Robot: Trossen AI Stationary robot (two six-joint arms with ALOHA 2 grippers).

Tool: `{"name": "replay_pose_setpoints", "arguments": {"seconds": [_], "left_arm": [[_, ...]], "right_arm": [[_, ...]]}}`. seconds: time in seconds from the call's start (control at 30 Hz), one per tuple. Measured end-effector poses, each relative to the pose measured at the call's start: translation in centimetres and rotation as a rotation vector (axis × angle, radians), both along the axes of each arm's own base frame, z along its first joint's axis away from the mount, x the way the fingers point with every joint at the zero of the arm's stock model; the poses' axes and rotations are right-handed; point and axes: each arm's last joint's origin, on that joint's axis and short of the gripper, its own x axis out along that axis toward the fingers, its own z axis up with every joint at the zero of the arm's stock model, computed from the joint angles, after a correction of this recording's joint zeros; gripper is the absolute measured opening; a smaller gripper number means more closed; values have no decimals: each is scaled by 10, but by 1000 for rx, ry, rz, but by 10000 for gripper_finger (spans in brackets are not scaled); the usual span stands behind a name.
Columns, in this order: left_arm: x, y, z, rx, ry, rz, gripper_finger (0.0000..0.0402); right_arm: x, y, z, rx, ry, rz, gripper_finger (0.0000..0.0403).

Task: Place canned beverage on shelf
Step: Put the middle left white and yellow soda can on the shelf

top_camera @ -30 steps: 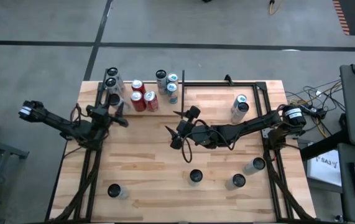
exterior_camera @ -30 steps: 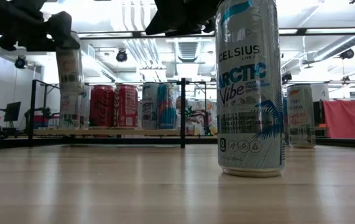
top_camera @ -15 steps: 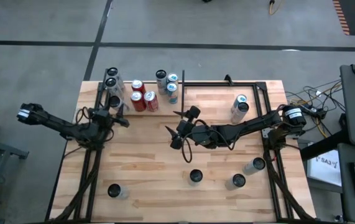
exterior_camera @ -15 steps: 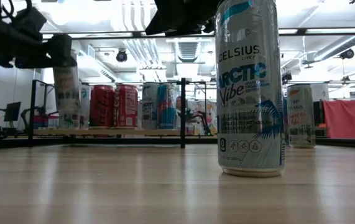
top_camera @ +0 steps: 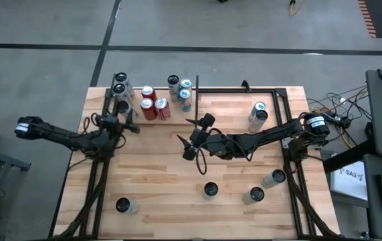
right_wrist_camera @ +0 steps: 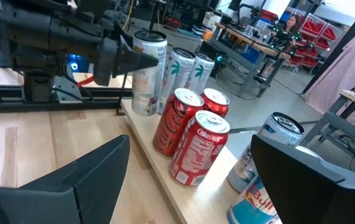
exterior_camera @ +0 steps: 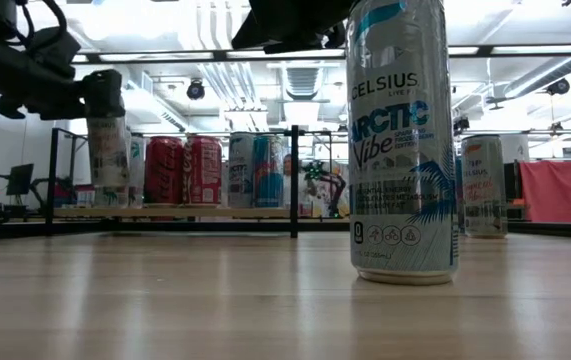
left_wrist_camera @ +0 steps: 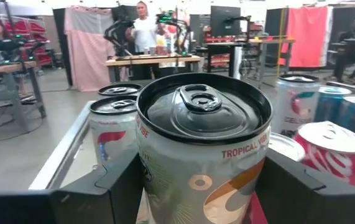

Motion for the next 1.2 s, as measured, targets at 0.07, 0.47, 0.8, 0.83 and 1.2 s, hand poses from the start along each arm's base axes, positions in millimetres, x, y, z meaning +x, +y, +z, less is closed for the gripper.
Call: {"name": "replay_pose_setpoints", "arguments": {"seconds": [0.07, 0.47, 0.8, 0.83, 1.2], "left_arm": [[0, 2, 0, 1, 0, 10, 233], [1, 18, -1, 9, 29, 41, 233], [5, 26, 7, -36, 106, 8, 233], [5, 27, 8, -55, 128, 1, 233], [-3, 43, -2, -239, 89, 14, 233]], "right_arm": [[0, 0, 0, 0, 0, 0, 326], [0, 0, 0, 0, 0, 0, 326], [0, 0, 0, -6, 5, 0, 326], [0, 0, 0, -6, 6, 0, 326], [0, 0, 0, -7, 7, 0, 326]]}}
